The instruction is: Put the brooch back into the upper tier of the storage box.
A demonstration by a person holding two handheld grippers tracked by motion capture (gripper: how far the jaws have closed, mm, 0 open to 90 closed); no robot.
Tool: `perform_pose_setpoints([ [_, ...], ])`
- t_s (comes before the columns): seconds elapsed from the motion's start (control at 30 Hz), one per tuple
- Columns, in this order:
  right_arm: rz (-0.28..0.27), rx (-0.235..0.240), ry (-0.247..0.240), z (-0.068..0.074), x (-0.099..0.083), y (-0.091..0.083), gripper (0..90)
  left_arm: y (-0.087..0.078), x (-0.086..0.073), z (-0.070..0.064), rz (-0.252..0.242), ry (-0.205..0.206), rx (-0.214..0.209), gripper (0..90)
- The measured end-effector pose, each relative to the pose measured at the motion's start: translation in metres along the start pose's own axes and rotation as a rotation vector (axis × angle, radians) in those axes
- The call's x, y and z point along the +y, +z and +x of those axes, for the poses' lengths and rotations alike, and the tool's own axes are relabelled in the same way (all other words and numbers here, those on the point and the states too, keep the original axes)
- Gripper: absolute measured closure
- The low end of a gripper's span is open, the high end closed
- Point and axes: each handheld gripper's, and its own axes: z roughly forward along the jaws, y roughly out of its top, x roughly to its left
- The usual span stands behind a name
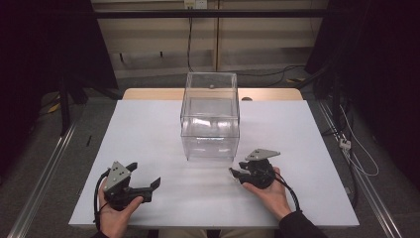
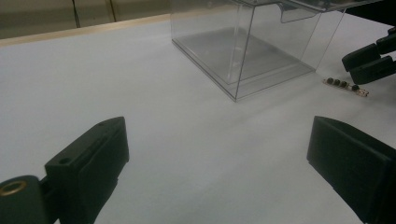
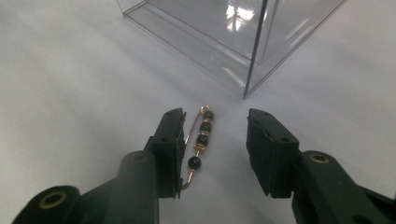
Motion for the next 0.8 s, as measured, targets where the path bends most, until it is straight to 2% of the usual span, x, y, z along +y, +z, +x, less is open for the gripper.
perform_pose_setpoints([
  [0.37, 0.025, 0.012, -0.015, 0.0062, -0.0008, 0.0073, 63.6, -0.0004, -0.0001, -0.0001, 0.006, 0.0, 0.008, 5.4],
  [0.43, 0.043, 0.015, -0.017, 0.008, -0.0012, 0.0089, 65.6, -0.0003, -0.0002, 0.0002, 0.006, 0.0, 0.01, 5.4],
  [0.5, 0.044, -0.006, -0.034, 0.009, -0.0016, 0.0092, 69.4, -0.0004, -0.0002, 0.0003, 0.005, -0.002, 0.01, 5.4],
  [0.73, 0.043, -0.021, -0.008, 0.0088, -0.0024, 0.009, 74.3, -0.0008, -0.0005, 0.0003, 0.006, -0.007, 0.012, 5.4],
  [0.8, 0.055, -0.017, 0.014, 0.0071, -0.0018, 0.0077, 77.5, -0.0012, -0.0006, 0.0004, 0.006, -0.007, 0.013, 5.5],
])
